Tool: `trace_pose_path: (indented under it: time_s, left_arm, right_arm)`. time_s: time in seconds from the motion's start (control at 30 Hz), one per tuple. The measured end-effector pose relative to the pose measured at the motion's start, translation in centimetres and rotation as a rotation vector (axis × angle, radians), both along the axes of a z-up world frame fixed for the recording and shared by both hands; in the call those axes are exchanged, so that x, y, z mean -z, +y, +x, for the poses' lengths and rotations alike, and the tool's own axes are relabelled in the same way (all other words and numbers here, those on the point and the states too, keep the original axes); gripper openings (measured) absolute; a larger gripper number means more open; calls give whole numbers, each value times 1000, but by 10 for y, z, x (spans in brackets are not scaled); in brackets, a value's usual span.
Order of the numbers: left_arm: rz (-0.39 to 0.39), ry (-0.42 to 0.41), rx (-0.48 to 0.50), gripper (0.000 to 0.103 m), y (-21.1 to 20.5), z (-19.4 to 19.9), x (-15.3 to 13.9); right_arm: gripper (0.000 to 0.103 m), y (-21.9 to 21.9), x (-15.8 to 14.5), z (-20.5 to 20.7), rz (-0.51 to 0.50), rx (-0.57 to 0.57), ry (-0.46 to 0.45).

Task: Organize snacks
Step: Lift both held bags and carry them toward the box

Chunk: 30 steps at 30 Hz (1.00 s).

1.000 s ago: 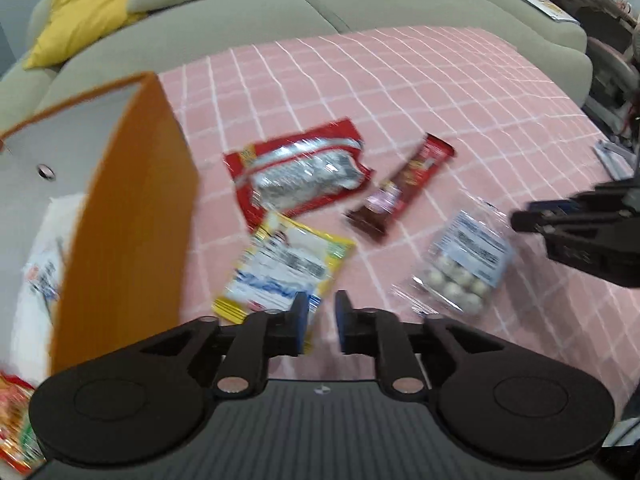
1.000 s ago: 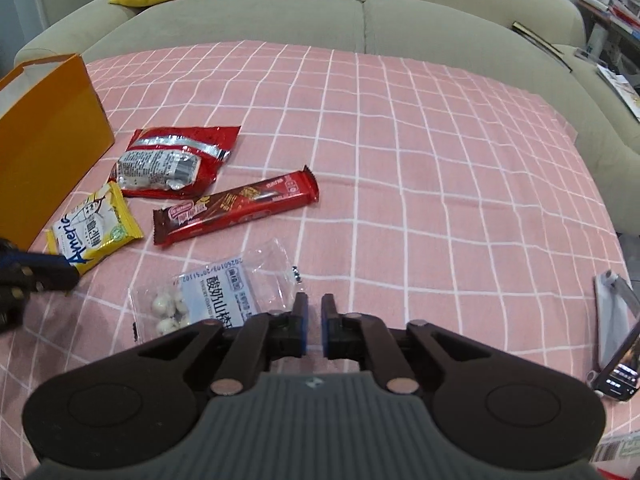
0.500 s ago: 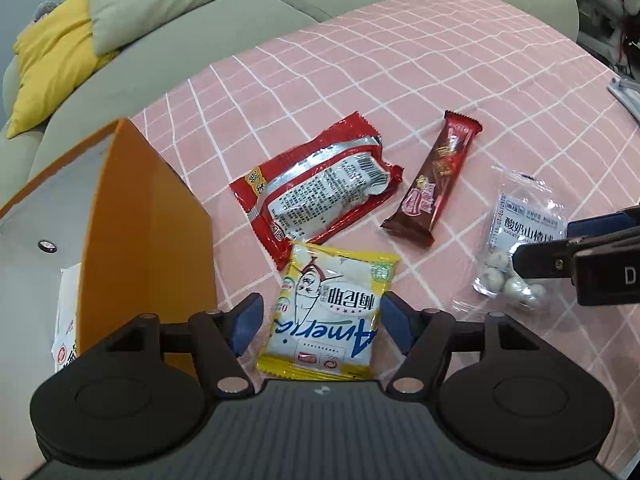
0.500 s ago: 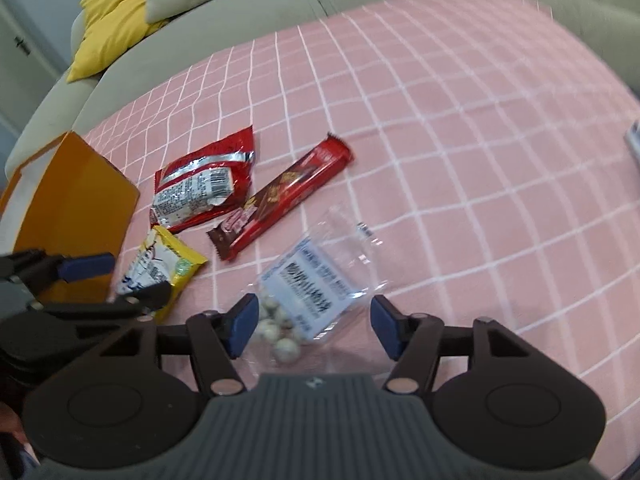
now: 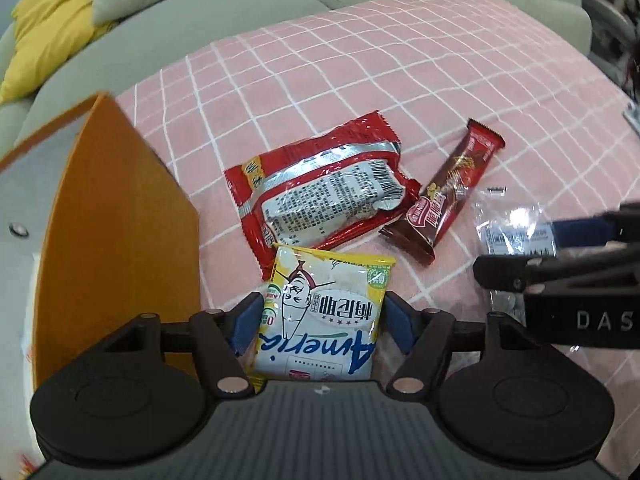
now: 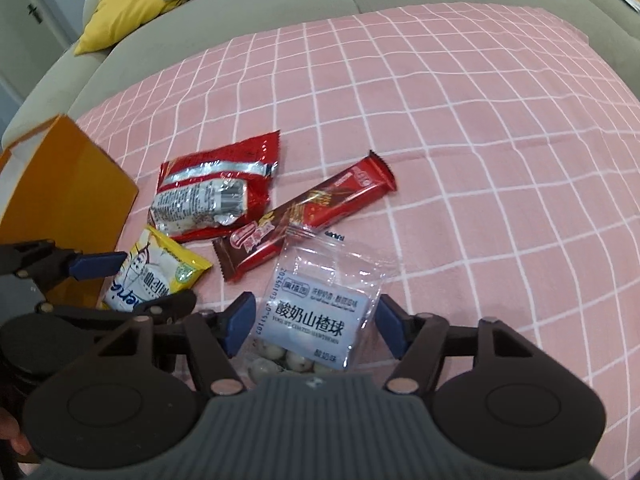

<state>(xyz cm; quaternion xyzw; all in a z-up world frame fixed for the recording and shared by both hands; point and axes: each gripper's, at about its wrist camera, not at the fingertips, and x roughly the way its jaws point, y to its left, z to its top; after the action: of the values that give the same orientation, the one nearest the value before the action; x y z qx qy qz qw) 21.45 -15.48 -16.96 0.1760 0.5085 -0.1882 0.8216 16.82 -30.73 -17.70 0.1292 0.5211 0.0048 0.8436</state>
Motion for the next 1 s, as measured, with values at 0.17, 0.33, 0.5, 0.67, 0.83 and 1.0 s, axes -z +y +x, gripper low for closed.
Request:
trace_pose_path:
  time_s: [0.17, 0.33, 0.5, 0.67, 0.83, 1.0]
  left_arm:
    - [-42, 41, -95, 66, 7, -2, -2]
    - [-34, 96, -266, 64, 13, -14, -6]
    - [-51, 121, -336, 69, 22, -26, -4]
    - [-59, 123, -374, 73, 29, -30, -4]
    - [-46, 138, -371, 73, 27, -24, -4]
    - [-35, 125, -360, 72, 24, -27, -3]
  right_arm:
    - [65, 2, 4, -2, -34, -58, -30]
    - [65, 3, 6, -8, -69, -171, -50]
    - [67, 3, 5, -18, -99, -261, -30]
    - [78, 12, 8, -20, -125, -168, 7]
    - [73, 30, 13, -26, -179, -135, -2]
    - [60, 32, 13, -30, -203, -154, -31]
